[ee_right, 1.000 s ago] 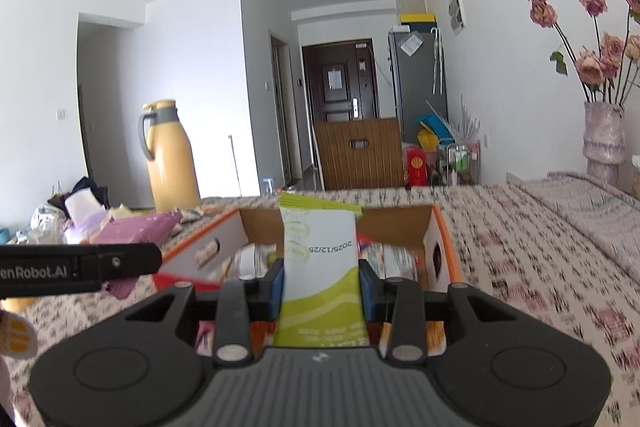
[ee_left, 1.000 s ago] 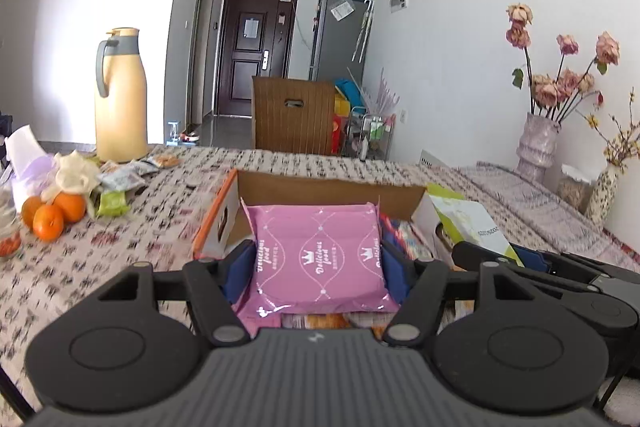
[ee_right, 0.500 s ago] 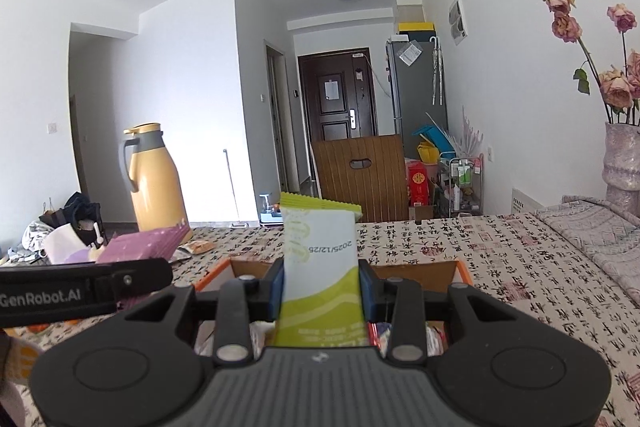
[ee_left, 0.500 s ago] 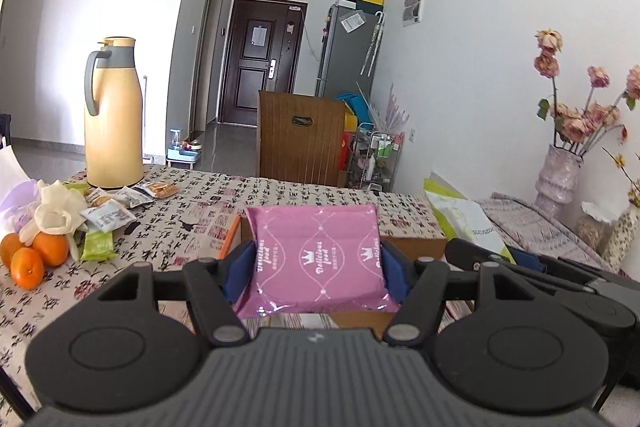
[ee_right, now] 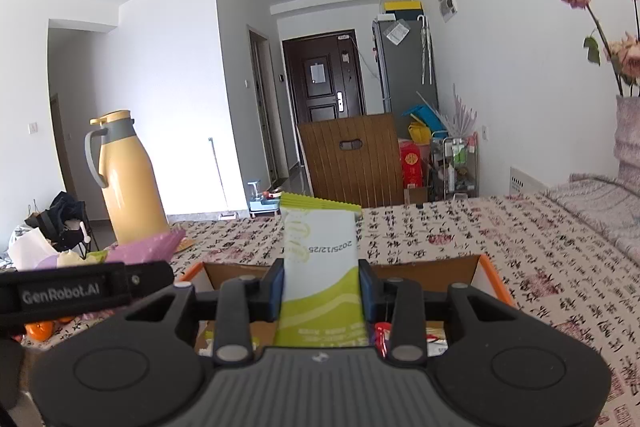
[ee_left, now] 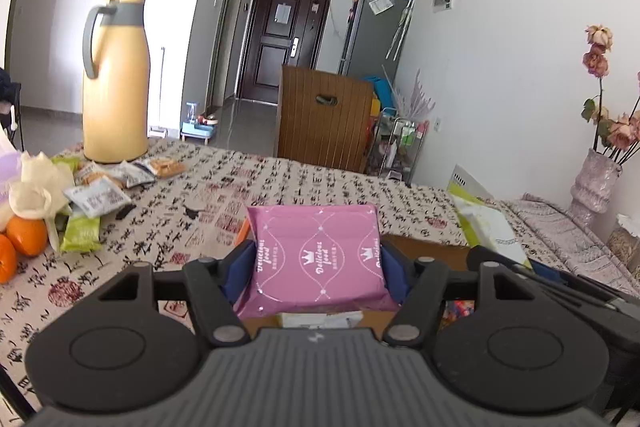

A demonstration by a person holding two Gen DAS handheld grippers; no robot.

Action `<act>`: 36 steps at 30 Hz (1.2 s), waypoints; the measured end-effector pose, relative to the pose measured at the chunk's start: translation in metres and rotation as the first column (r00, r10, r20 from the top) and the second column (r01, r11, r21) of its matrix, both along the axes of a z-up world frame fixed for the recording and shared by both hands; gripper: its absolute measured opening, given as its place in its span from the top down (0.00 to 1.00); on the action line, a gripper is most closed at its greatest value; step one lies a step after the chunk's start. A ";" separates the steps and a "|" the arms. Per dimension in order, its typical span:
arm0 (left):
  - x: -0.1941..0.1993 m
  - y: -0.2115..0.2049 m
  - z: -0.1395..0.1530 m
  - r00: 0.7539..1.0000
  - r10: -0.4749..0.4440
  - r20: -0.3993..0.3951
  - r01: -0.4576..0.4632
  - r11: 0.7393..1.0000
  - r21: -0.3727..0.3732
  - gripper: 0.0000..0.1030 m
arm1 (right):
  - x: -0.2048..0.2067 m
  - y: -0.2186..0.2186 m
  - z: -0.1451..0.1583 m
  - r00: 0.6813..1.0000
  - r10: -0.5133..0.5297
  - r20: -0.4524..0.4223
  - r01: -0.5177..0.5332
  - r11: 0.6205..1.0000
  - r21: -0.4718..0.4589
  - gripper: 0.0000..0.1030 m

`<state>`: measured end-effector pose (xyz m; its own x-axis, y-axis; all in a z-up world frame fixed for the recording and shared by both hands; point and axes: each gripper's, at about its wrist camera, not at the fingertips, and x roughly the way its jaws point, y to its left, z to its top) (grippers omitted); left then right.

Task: Organize snacks
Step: 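Lift both packets over the box and open both grippers to drop them, then move both tools back toward the snack pile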

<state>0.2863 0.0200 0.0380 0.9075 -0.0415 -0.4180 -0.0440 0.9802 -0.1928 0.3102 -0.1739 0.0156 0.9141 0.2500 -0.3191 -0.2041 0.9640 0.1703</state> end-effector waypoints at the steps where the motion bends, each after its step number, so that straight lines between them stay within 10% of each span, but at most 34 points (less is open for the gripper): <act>1: 0.001 0.000 -0.004 1.000 0.001 -0.005 -0.001 1.000 0.002 0.35 | 0.002 0.000 -0.002 1.000 -0.001 -0.006 0.001 1.000 0.001 0.66; 13: 0.003 0.003 -0.022 0.999 -0.002 -0.053 0.002 1.000 0.002 0.28 | 0.006 -0.007 -0.015 0.999 -0.034 -0.040 0.034 0.999 0.005 0.57; 18: -0.005 0.004 -0.016 0.998 0.060 -0.002 -0.060 0.998 0.015 0.00 | -0.005 -0.013 -0.008 0.999 -0.053 0.006 0.053 0.998 0.032 0.00; 36: -0.003 0.007 -0.009 0.993 0.114 0.013 -0.114 0.993 0.004 0.00 | -0.009 -0.015 0.003 0.998 -0.052 0.039 0.051 0.998 0.031 0.00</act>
